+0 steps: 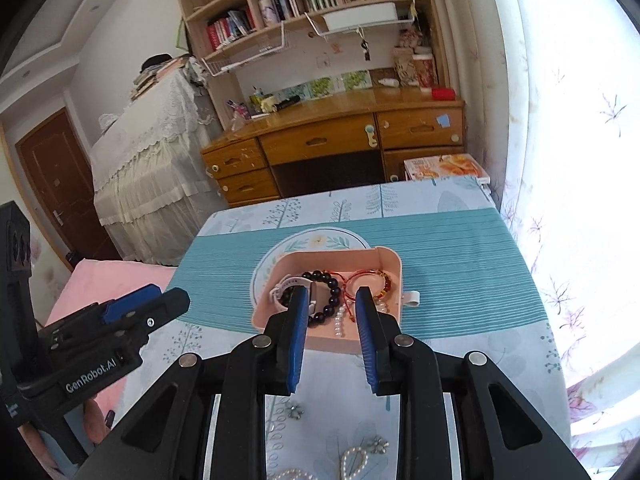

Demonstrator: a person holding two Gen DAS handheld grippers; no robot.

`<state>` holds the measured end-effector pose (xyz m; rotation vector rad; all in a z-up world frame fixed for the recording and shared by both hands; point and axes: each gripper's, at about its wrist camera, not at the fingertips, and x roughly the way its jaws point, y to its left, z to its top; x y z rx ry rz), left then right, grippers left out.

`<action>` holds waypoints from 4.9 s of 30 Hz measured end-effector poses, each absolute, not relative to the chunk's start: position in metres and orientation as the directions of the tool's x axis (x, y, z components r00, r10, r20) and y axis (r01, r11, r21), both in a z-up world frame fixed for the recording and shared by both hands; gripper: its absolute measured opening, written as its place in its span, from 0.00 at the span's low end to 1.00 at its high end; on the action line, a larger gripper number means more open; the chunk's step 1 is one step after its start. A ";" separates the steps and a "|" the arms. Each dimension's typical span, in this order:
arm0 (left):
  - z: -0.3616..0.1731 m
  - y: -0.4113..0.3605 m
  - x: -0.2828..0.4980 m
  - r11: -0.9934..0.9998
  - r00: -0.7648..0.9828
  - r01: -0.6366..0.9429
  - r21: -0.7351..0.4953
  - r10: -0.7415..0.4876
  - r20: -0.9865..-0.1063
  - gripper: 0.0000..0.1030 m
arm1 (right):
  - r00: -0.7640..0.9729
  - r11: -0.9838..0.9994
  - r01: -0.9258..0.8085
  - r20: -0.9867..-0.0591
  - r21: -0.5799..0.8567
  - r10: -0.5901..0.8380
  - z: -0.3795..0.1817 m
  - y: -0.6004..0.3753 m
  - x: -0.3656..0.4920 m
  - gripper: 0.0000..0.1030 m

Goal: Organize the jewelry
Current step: 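Drop the watch band and red bracelet into the pink tray, opening both tools, then grasp the gold hair clip with the left tool while the right tool grasps a pearl necklace, then carry the gold hair clip and pearl necklace into the pink tray and open both tools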

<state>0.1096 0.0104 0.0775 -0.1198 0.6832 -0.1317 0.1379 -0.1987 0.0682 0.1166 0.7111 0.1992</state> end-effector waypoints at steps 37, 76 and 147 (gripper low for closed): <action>-0.074 0.027 -0.019 0.971 0.500 0.138 -0.193 -0.237 -0.833 0.58 | 0.461 0.936 -0.346 -0.859 0.056 0.222 -0.084 -0.222 0.000 0.41; -0.100 -0.062 0.027 0.985 0.369 0.174 -0.011 -0.076 -0.927 0.23 | 0.674 0.920 -0.326 -0.629 0.219 0.388 0.001 -0.277 -0.015 0.05; -0.036 -0.050 0.242 0.967 0.512 0.222 -0.121 -0.221 -0.830 0.45 | 0.678 0.926 -0.199 -0.638 0.320 0.366 0.005 -0.219 0.280 0.15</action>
